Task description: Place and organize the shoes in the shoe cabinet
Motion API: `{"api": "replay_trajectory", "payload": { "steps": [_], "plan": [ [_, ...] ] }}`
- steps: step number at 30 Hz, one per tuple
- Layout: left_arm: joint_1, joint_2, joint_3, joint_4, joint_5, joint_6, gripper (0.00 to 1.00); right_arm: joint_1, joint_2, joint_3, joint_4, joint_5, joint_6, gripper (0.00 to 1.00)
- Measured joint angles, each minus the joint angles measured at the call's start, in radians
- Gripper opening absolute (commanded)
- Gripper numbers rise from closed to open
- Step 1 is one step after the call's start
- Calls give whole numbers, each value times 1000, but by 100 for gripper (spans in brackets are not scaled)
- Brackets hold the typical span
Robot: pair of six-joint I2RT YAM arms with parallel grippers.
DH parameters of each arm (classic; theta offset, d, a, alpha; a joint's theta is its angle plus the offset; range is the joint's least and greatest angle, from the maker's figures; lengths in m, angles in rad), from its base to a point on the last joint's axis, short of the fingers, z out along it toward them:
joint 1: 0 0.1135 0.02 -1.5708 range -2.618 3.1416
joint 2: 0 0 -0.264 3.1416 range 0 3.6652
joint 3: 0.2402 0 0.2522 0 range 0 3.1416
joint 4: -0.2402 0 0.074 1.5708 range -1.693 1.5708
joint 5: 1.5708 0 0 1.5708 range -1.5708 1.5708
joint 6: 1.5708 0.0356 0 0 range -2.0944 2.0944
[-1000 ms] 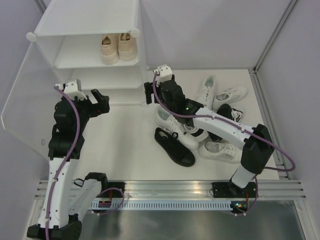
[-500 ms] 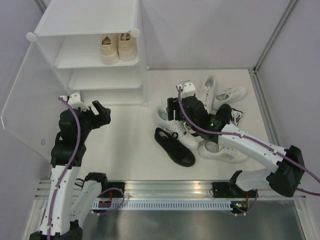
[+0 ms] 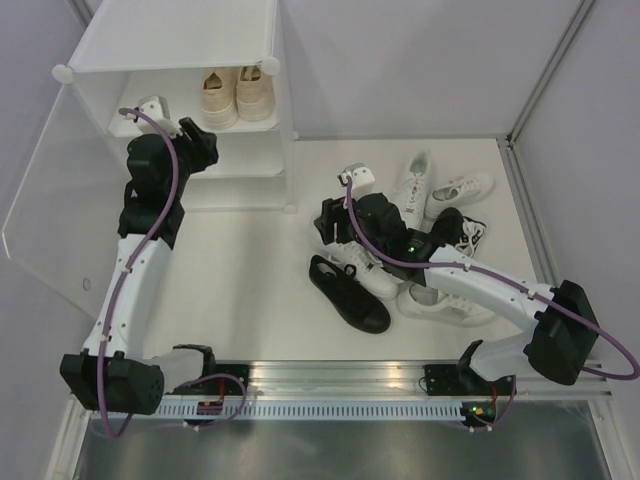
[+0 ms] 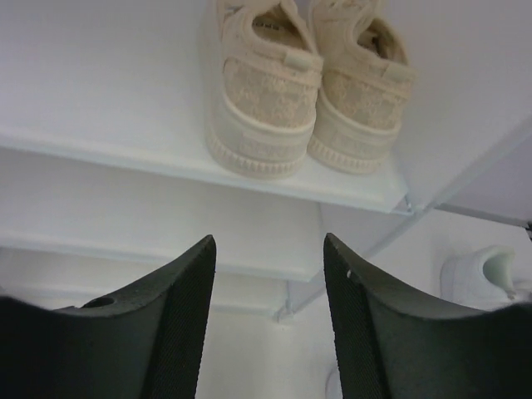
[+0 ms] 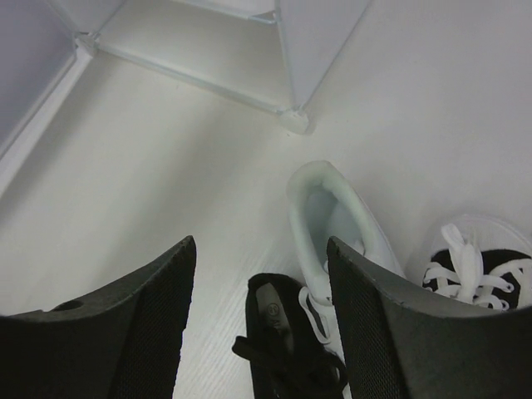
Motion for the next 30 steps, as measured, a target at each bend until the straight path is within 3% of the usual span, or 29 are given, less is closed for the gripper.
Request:
{"api": "replay_trajectory", "payload": {
  "steps": [2, 10, 30],
  "plan": [
    [0, 55, 24, 70, -7, 14, 52, 0, 0, -3, 32, -22, 0, 69],
    [0, 251, 108, 194, -24, 73, 47, 0, 0, -46, 80, -61, 4, 69],
    [-2, 399, 203, 265, -22, 121, 53, 0, -8, -60, 96, -53, -1, 69]
  ]
}}
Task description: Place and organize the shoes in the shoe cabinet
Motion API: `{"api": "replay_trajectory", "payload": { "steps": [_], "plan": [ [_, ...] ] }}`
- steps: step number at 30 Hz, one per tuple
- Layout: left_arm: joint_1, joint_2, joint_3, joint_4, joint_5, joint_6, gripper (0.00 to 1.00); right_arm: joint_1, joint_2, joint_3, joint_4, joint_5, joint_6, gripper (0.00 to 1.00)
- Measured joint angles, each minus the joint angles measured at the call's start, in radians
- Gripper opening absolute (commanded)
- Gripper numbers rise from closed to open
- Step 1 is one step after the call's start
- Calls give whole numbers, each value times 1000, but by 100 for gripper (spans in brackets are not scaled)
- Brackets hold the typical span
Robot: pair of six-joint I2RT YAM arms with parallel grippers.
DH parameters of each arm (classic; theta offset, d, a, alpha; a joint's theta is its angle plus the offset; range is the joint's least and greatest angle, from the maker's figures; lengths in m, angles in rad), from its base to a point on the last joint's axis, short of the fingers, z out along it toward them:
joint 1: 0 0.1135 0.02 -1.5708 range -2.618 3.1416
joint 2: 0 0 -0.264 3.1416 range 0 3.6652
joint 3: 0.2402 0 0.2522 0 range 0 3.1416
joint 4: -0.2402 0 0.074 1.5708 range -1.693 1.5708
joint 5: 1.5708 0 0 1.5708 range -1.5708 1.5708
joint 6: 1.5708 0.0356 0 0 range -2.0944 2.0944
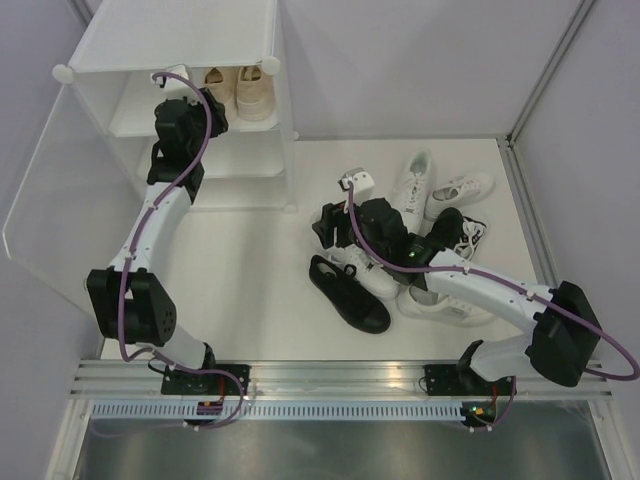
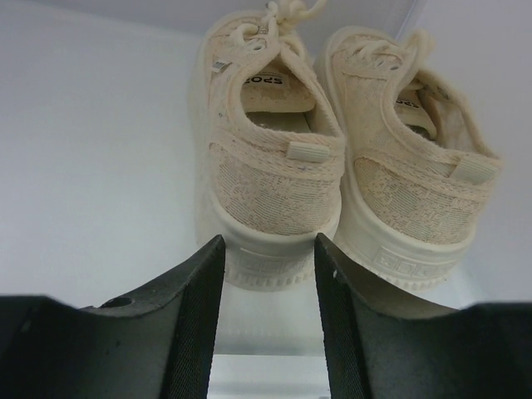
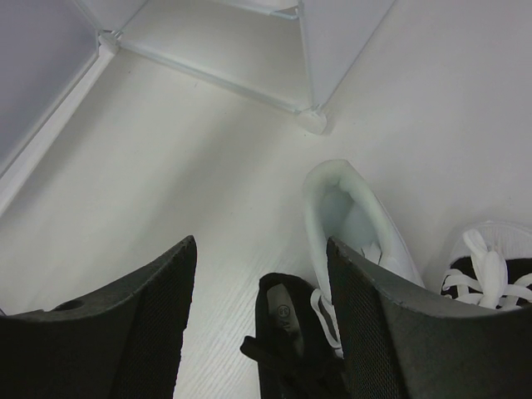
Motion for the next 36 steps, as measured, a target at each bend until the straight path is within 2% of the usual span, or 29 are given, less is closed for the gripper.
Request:
{"api": "replay_trajectory", "payload": {
  "steps": [4, 5, 7, 8, 12, 20, 25, 32, 36],
  "plan": [
    [-10, -3, -5, 1, 6, 2, 65, 0, -22, -1, -10, 5, -3, 69],
    [-11, -8, -9, -2, 10, 2, 71, 0, -31, -1, -18, 9, -3, 69],
    [-12, -28, -21, -19, 15, 4, 78, 0, -47, -1, -35, 21, -4, 69],
    [-14, -48, -29, -40, 16, 4, 84, 0, -56, -1, -50, 29, -4, 69],
    [-16, -167, -56, -132, 18, 3, 100, 0, -93, 4, -145, 90, 0, 70],
    [-16, -570, -139, -396, 77, -33, 100, -3, -194, 24, -399, 251, 78, 74],
    [-16, -770, -305, -533, 130, -46, 100, -19, -260, 24, -584, 386, 165, 77],
    [-16, -900, -625, -647, 239, -81, 100, -118, -348, -2, -804, 519, 272, 79],
    [-16, -921, -712, -649, 279, -102, 100, -236, -356, -23, -860, 514, 288, 79]
  ]
}}
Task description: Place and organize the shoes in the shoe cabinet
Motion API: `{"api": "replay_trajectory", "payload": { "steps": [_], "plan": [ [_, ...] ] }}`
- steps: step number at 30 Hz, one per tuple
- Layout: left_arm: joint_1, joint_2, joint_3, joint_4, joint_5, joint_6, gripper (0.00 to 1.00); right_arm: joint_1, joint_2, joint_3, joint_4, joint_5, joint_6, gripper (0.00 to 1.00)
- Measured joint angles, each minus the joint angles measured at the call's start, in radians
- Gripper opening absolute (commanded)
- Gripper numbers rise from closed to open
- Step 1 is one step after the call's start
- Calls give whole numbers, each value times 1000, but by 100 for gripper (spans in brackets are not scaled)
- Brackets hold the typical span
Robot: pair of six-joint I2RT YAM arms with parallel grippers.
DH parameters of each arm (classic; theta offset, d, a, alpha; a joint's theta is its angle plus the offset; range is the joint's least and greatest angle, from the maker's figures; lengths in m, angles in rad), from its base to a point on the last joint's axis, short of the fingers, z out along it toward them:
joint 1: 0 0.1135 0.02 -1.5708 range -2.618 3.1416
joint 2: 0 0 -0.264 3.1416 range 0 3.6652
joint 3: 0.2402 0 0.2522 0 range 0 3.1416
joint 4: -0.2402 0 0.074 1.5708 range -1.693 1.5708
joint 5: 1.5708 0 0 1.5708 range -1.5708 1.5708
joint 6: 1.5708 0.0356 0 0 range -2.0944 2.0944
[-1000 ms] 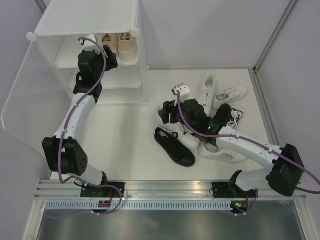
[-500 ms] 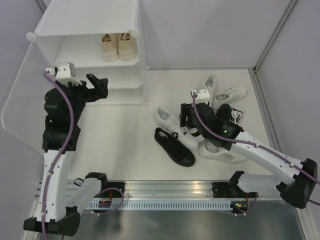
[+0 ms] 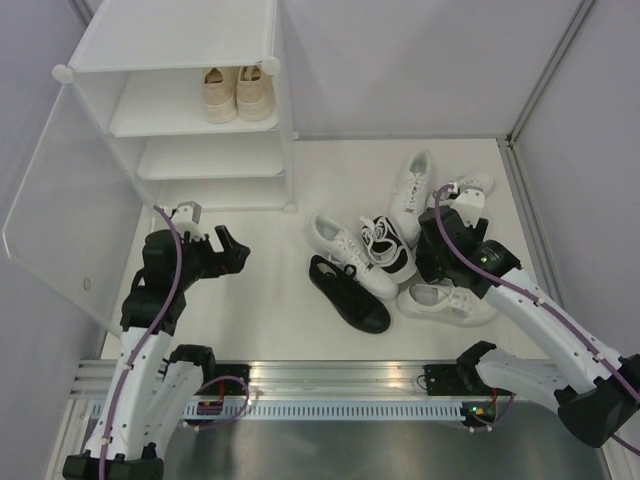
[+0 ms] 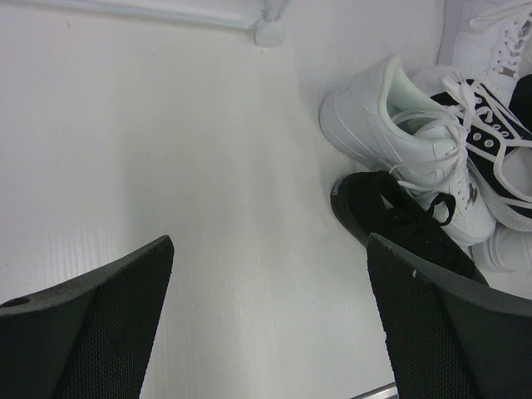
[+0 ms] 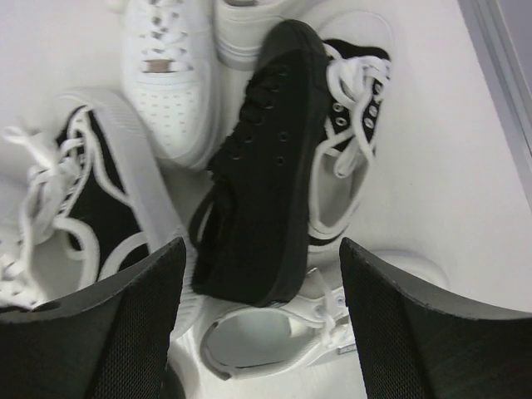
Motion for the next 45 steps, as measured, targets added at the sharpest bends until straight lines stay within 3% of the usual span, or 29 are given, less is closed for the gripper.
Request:
{"api": "replay_trajectory", "payload": {
  "steps": [14, 29, 45],
  "plan": [
    [-13, -36, -74, 58, 25, -12, 100, -357, 117, -16, 24, -185, -61, 79],
    [-28, -39, -74, 58, 13, -12, 100, -623, 76, -147, 81, -390, -19, 74],
    [-28, -19, -74, 58, 0, -12, 99, -632, 130, -112, 156, -461, 20, 72]
  ]
}}
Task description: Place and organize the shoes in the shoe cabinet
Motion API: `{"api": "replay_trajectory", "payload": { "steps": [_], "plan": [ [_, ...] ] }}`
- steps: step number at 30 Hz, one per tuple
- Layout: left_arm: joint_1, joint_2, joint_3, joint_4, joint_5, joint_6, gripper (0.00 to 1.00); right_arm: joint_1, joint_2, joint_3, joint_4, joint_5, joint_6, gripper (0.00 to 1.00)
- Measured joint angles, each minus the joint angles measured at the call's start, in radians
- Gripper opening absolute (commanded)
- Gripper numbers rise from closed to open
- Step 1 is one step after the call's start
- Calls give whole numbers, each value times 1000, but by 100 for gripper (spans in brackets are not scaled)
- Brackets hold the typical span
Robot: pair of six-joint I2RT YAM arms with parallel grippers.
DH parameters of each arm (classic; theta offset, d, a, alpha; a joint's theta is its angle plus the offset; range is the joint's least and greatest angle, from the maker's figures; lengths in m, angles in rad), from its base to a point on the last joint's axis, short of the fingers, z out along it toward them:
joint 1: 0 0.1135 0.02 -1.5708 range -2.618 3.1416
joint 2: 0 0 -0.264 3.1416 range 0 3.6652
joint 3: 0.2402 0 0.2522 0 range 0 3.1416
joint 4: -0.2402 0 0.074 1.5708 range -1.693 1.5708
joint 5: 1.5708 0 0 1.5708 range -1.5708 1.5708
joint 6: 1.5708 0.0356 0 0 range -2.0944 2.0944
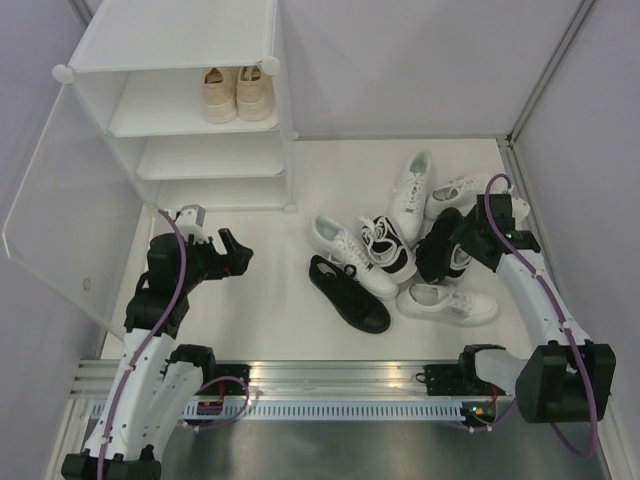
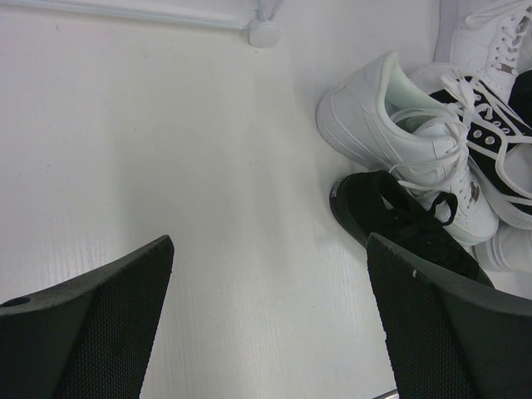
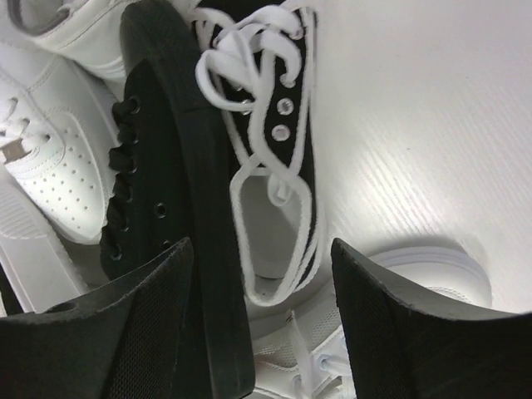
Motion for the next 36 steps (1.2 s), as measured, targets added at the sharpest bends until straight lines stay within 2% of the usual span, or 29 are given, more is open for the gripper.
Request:
{"api": "replay_trajectory", "payload": {
  "steps": [6, 18, 33, 36],
  "plan": [
    [0, 9, 0, 0, 0, 0, 99, 126, 43, 23, -5, 19, 14, 72],
    [0, 14, 0, 0, -1, 0, 99, 274, 150, 79, -35, 104, 19, 74],
    [0, 30, 0, -1, 1, 0, 99, 310, 231, 108, -58, 139, -3, 74],
    [0, 30, 0, -1, 1, 0, 99, 310, 258, 122, -72, 156, -15, 70]
  ]
}}
